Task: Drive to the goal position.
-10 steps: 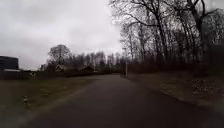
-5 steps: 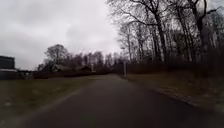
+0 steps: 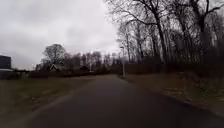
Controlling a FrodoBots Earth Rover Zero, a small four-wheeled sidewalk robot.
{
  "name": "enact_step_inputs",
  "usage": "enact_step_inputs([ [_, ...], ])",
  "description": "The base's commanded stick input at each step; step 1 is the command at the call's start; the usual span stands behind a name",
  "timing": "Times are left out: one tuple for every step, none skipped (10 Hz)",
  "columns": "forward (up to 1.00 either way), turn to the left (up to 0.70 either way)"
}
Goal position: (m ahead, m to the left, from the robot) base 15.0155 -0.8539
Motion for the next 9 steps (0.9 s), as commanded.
enact_step_inputs([
  [1.00,0.00],
  [1.00,0.00],
  [1.00,0.00],
  [1.00,0.00],
  [1.00,0.00],
  [1.00,0.00],
  [1.00,0.22],
  [1.00,0.40],
  [1.00,0.40],
])
